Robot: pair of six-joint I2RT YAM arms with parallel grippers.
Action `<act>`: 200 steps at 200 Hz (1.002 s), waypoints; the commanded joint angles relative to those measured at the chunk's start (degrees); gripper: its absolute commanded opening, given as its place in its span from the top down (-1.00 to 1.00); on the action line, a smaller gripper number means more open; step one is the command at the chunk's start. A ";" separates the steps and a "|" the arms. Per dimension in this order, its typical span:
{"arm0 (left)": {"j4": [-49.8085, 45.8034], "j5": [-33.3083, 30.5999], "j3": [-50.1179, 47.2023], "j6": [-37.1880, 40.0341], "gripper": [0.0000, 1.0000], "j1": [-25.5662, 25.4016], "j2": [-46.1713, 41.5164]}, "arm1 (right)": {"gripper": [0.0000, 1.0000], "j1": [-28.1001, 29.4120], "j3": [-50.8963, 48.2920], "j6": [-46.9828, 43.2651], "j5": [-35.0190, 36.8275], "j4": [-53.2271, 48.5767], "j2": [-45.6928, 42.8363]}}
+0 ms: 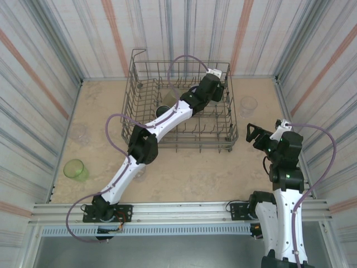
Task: Load the cups into the dish rack
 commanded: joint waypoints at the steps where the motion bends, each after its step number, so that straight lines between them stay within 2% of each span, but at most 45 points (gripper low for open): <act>1: 1.37 -1.12 -0.50 0.02 0.89 0.52 1.51 | -0.98 -0.49 -0.23 -1.62 -0.66 0.50 -0.19; 16: 1.53 -1.03 -0.60 0.33 0.80 0.52 1.78 | -0.98 -0.49 -0.28 -1.63 -0.66 0.49 -0.24; 73: 2.10 -1.45 -1.25 1.64 0.72 0.52 3.36 | -0.98 -0.49 -0.84 -1.58 -0.53 0.85 -0.38; 105: 2.31 -1.44 -1.25 1.91 0.56 0.52 3.95 | -0.98 -0.50 -0.93 -1.55 -0.66 1.43 0.06; 135: 2.84 -2.34 -1.91 3.41 0.00 0.08 3.94 | -0.98 -0.50 -1.14 -1.29 -0.67 1.77 0.45; 152: 3.59 -3.04 -2.51 4.49 -0.43 -0.52 3.65 | -0.98 -0.51 -1.30 -1.01 -0.96 1.89 0.43; 159: 3.89 -3.34 -2.73 5.02 -0.55 -0.69 3.51 | -0.98 -0.50 -1.37 -0.96 -1.01 1.86 0.41; 182: 4.34 -3.70 -2.95 5.95 -0.84 -1.30 2.85 | -0.98 -0.49 -1.28 -0.72 -1.13 1.70 0.43; 185: 4.33 -3.63 -2.92 5.93 -0.95 -1.37 2.73 | -0.98 -0.49 -1.28 -0.66 -1.17 1.72 0.43; 200: 4.23 -3.72 -2.95 5.87 -0.97 -1.74 1.93 | -0.98 -0.58 -1.07 -0.57 -1.36 1.56 0.59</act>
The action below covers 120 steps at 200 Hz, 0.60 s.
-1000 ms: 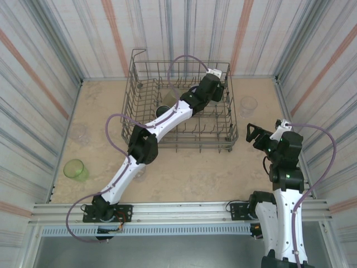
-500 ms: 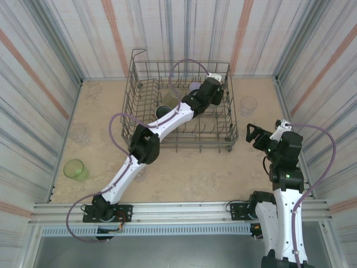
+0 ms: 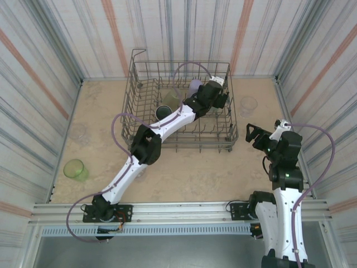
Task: Load the cups into the dish rack
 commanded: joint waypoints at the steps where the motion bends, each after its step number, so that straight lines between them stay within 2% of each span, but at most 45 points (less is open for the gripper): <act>1: 1.18 -1.99 -0.70 1.27 -0.97 -0.77 -1.19 | -0.98 -0.58 -0.23 -0.59 -1.12 0.68 0.17; 62: 2.85 -3.26 -1.77 4.06 -0.97 -3.35 -5.80 | -0.98 -0.59 1.43 -0.59 -2.04 -2.40 2.99; 120: 1.74 -5.29 -4.81 4.26 -0.97 -3.45 -10.70 | -0.98 -0.74 3.90 0.21 -5.59 -5.40 7.38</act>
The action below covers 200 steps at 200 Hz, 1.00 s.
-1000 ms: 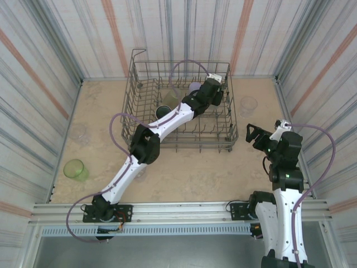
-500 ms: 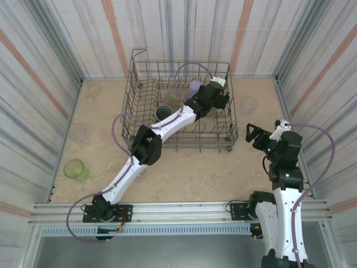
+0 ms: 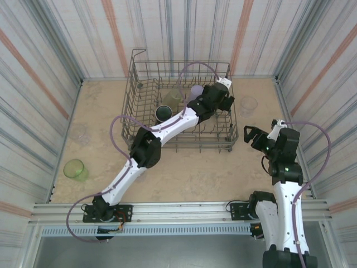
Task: Load the cups into the dish rack
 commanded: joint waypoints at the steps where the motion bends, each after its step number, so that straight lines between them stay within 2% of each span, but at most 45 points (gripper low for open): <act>1: 0.77 -2.45 -1.23 1.05 -0.97 -0.12 -5.78 | -0.98 -0.40 3.30 0.14 -2.67 -2.66 2.53; 43: 0.57 -3.20 -5.64 0.94 -0.97 -0.47 -11.25 | -0.98 -0.24 7.13 0.34 -4.20 -6.74 6.90; 91: 2.58 -3.90 -13.90 4.52 -0.97 -2.18 -19.62 | -0.98 -0.21 9.40 1.30 -3.51 -10.68 9.07; 200: -9.04 -4.67 -26.17 -0.81 -0.97 -2.19 -37.73 | -0.98 1.57 10.32 4.95 -2.04 -14.95 5.27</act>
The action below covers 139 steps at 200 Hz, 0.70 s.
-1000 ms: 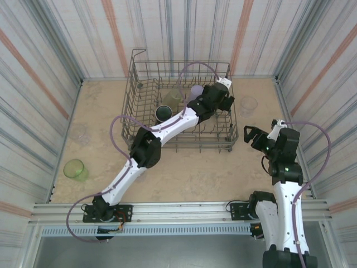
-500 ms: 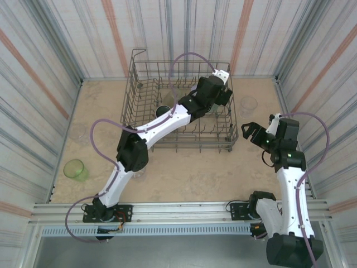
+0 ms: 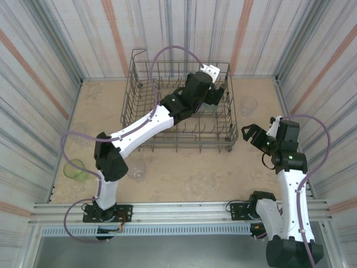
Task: Load the cups into the dish rack
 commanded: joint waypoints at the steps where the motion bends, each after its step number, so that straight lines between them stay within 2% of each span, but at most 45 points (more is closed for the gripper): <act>1: -4.52 -1.90 -2.52 -2.29 -0.97 0.02 -5.20 | -0.98 0.98 1.89 1.90 0.68 -2.54 -1.71; 45: -12.04 -4.99 -6.82 -5.43 -0.97 0.02 -11.01 | -0.98 2.32 1.51 4.37 -0.47 -3.77 -4.53; 92: -19.28 -13.44 -14.53 -14.10 -0.97 0.12 -18.23 | -0.98 3.75 0.63 4.48 -2.09 -5.11 -7.51; 119: -25.67 -15.55 -16.36 -21.67 -0.97 0.92 -21.56 | -0.98 3.72 -0.25 3.36 -2.09 -7.35 -9.82; 139: -35.87 -18.95 -15.50 -32.42 -0.97 1.80 -22.68 | -0.98 3.76 -0.68 2.75 -2.34 -8.27 -12.00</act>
